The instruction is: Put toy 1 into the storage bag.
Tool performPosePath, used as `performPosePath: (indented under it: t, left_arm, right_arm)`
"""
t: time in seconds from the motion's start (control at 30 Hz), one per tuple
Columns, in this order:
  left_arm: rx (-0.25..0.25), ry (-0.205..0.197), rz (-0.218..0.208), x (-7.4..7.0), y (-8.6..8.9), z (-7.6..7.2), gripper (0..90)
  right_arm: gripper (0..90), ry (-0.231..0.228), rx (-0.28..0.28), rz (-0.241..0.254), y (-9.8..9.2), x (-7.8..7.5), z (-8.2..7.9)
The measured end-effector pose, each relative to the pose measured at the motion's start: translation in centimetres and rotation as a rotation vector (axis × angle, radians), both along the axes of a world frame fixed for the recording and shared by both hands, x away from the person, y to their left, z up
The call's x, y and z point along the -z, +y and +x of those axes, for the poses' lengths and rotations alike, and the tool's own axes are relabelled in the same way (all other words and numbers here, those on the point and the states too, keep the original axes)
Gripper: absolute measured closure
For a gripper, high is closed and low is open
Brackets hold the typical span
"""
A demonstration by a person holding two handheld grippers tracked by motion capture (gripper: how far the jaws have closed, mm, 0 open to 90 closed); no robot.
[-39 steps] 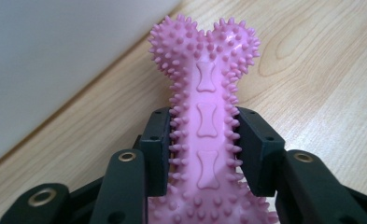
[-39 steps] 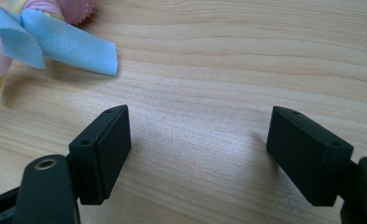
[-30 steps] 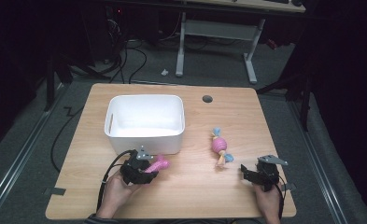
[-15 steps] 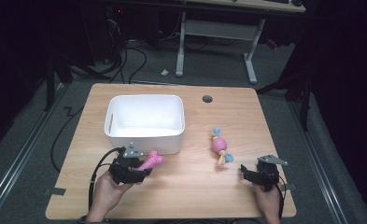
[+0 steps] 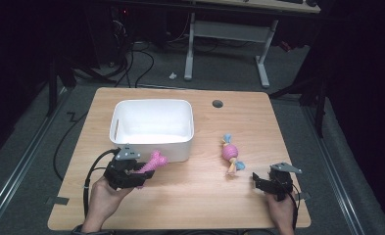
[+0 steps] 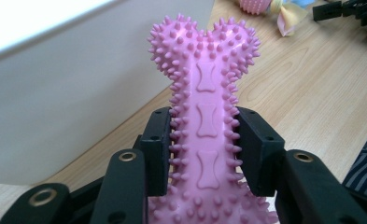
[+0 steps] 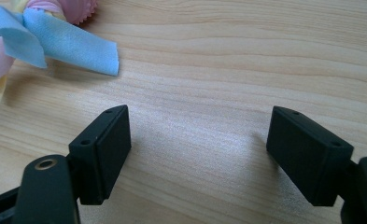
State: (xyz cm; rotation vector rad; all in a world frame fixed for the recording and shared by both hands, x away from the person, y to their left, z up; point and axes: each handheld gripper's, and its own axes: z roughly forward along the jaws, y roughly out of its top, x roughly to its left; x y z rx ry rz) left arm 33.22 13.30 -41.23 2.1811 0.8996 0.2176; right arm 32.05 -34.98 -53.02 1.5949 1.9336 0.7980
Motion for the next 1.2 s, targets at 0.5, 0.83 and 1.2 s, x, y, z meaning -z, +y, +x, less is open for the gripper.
performPosePath:
  t: [0.5, 0.83, 1.2]
  left_arm:
    - [0.001, -0.047, -0.014, -4.1, 0.1, 1.2, 58.7]
    - [-0.034, -0.084, -0.017, -6.2, 0.1, 3.5, 58.7]
    - [-0.058, -0.08, -0.009, -6.2, -0.3, 5.9, 58.6]
  right_arm:
    - [21.6, 0.0, -0.01, -0.002, 0.0, 0.0, 0.0]
    - [21.5, 0.0, -0.019, -0.001, 0.1, 0.0, 0.0]
    - [21.5, 0.001, -0.021, -0.001, 0.1, 0.0, -0.1]
